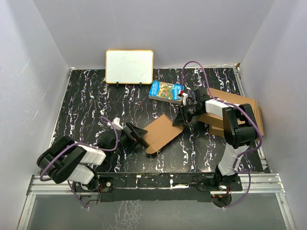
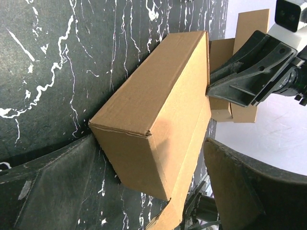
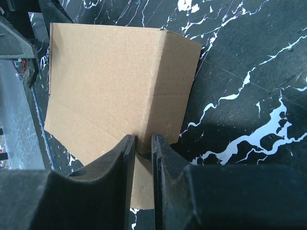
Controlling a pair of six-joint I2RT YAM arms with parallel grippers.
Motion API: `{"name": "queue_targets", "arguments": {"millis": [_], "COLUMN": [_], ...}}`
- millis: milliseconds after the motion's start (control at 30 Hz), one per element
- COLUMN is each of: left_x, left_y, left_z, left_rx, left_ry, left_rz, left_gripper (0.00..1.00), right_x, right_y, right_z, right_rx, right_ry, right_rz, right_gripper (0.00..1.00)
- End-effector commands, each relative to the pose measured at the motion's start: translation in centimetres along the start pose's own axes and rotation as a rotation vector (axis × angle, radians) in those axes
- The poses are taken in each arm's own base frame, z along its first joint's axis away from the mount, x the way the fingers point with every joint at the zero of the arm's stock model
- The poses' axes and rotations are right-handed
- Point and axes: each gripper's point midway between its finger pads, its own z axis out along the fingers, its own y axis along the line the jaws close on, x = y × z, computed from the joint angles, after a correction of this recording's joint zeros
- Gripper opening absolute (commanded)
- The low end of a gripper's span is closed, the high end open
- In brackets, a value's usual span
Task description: Fold the paper box
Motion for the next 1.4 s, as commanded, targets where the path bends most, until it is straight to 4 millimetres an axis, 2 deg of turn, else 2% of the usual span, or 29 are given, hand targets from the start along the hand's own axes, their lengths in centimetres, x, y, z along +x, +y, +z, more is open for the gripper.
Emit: {"name": "queue_targets", "arguments": {"millis": [0, 167, 300, 600, 867, 967, 1033, 1233, 1367], "left_x": [-1.0, -1.5, -2.0, -2.8, -2.6, -2.5, -2.4, -0.8, -0.6], "left_y": [-1.9, -3.0, -4.7, -7.9, -7.7, -8.4, -8.8, -7.9, -6.7], "left_z": [0.4, 0.3, 0.4, -0.8, -0.5, -0.3, 0.1, 1.9, 2.4], "left_rx": [0.076, 0.132, 0.190, 0.340, 0.338, 0.365, 0.380, 0.298, 0.203], "left_ry": [-0.055, -0.086, -0.105, -0.146, -0.150, -0.153, -0.148, -0.108, -0.104], "left_rz": [-0.010, -0.010, -0.011, -0.016, -0.041, -0.042, -0.035, 0.041, 0.046], "left_gripper": [0.92, 0.90, 0.87, 0.84, 0.73, 0.65, 0.62, 0.63, 0.61], "right_x": [0.4, 0.6, 0.7, 0.8, 0.9, 0.9, 0.9, 0.7, 0.6], "right_y": [-1.9, -2.0, -1.9, -1.9, -1.7, -1.6, -1.5, -1.3, -1.2], "right_z": [-0.1, 0.0, 0.0, 0.1, 0.2, 0.2, 0.2, 0.2, 0.2], "right_rx": [0.065, 0.060, 0.053, 0.047, 0.032, 0.023, 0.018, 0.008, 0.005], "right_ry": [0.008, 0.010, 0.013, 0.014, 0.013, 0.012, 0.011, 0.006, 0.004], "right_rz": [-0.005, 0.001, 0.003, 0.007, 0.012, 0.016, 0.018, 0.014, 0.012], "right_gripper": [0.23, 0.23, 0.23, 0.24, 0.24, 0.24, 0.24, 0.24, 0.24]}}
